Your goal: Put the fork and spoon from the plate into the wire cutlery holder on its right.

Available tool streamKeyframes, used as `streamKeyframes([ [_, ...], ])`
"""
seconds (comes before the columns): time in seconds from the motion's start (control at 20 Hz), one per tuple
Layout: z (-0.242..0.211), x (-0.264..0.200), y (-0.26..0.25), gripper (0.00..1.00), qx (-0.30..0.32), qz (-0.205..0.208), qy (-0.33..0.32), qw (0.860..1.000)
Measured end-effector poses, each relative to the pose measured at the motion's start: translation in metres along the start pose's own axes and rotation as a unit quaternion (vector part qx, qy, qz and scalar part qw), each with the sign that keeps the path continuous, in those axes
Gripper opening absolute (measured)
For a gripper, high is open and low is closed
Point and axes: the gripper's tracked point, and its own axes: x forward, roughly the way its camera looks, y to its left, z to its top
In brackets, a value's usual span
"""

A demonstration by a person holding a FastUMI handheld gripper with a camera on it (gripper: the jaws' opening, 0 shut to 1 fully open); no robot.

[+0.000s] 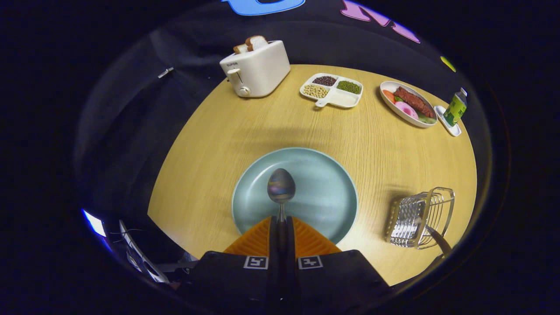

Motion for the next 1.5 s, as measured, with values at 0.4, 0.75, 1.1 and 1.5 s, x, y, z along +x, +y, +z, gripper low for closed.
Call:
streamKeyframes([
  [0.4, 0.03, -0.105, -0.09, 0.1, -0.004, -0.02, -0.013, 1.0],
  [0.75, -0.009, -0.135, -0.173, 0.1, -0.027, -0.076, 0.092, 0.992],
  [1.1, -0.034, -0.097, -0.2, 0.1, -0.04, -0.091, 0.208, 0.973],
  [1.5, -0.028, -0.056, -0.208, 0.14, -0.03, -0.103, 0.253, 0.961],
])
